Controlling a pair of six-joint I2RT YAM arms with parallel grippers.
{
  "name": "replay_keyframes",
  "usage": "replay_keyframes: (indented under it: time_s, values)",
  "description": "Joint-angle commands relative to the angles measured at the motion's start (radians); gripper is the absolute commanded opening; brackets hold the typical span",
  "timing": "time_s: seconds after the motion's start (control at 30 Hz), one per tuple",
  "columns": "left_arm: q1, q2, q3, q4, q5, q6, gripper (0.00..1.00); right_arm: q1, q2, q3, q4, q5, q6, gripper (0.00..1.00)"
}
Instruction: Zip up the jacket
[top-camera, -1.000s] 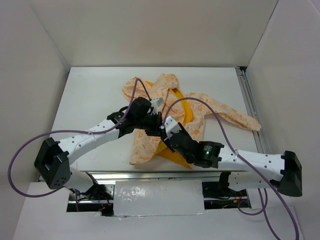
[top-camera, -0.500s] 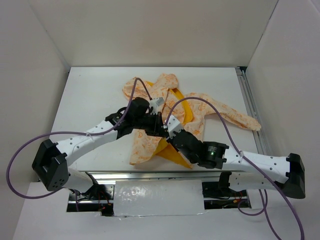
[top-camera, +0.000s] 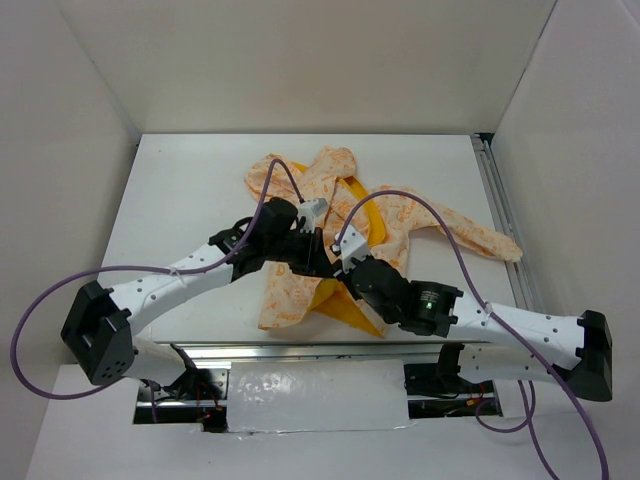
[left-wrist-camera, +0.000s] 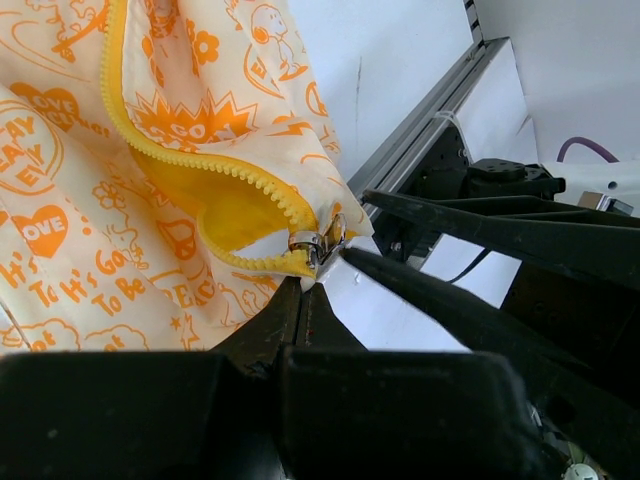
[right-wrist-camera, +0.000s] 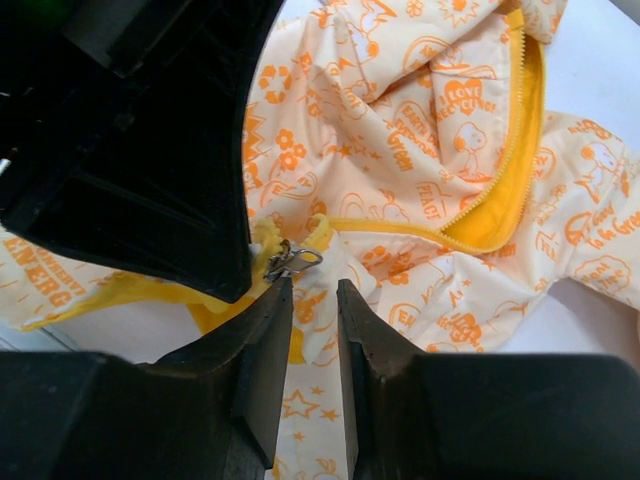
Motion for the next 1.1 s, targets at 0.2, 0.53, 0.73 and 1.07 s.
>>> replay_keyframes:
  time_s: [0.2,0.53,0.73,1.07]
  values:
    - [-0.004,-0.055,-0.028,0.076,0.046,0.073,0.0,-0.008,-0.041,-0.019,0.089,-0.126,-0.023,0.44]
    - [0.036,-0.061,-0.12,0.207,0.224,0.159,0.0,-0.207,-0.376,-0.21,0.307,-0.484,0.156,0.55]
    - [0.068,-0.07,-0.154,0.281,0.35,0.141,0.0,-0.405,-0.355,-0.255,0.367,-0.832,0.233,0.58]
    - [0.105,-0.042,-0.149,0.307,0.451,0.112,0.0,-0.439,-0.281,-0.293,0.485,-0.994,0.239,0.65]
